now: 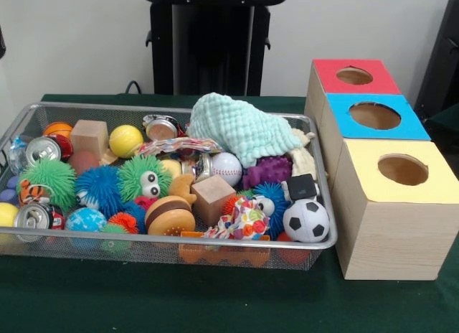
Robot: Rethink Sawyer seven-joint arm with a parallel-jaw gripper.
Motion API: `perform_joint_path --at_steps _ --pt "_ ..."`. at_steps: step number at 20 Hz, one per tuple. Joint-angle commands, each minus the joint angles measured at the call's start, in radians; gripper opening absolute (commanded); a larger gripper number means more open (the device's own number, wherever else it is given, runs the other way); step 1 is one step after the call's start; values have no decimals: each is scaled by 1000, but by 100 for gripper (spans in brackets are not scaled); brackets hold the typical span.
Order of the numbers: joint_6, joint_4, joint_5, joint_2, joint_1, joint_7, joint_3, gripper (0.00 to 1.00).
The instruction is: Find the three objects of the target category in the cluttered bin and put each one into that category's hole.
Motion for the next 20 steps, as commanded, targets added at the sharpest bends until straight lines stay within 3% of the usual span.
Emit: perform_joint_path --at_steps 1,11,20 --pt "-110 82 -105 77 -2 -305 151 100" --pt "-145 164 -113 53 29 -186 145 100" --pt "-174 207 -118 45 16 -186 156 100"
